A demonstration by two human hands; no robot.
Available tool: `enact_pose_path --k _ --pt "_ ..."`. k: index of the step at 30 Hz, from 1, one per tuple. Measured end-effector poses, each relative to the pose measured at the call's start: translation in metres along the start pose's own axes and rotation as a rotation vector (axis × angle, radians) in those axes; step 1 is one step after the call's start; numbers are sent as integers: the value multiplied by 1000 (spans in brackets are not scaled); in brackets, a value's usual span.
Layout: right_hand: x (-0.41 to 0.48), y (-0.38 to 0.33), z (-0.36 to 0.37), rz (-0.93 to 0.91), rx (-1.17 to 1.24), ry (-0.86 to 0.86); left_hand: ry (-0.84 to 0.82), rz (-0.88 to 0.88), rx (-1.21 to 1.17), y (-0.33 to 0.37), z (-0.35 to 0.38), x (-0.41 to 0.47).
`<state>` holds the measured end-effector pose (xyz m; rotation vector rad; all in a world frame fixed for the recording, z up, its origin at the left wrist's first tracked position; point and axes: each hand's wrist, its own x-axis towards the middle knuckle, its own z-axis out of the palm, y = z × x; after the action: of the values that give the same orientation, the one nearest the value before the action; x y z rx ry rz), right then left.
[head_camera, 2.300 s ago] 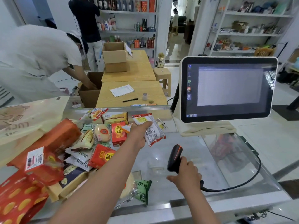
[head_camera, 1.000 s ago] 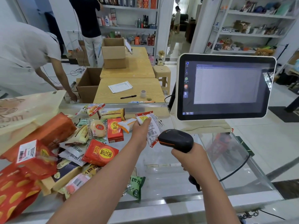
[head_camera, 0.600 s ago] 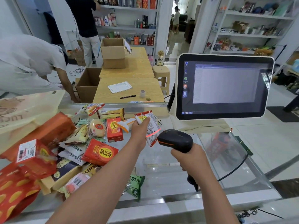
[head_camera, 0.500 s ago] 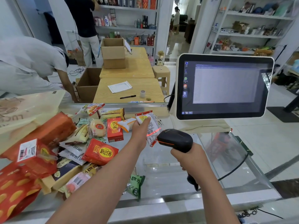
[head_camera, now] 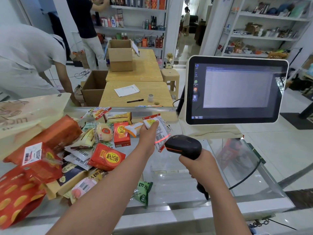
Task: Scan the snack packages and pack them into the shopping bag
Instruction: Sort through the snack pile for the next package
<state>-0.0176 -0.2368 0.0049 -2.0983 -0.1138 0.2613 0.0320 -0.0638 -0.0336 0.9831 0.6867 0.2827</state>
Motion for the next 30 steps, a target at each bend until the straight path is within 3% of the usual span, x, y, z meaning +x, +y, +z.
enact_pose_path --k 30 --pt "-4 1 1 0 13 -12 -14 34 34 3 5 -5"
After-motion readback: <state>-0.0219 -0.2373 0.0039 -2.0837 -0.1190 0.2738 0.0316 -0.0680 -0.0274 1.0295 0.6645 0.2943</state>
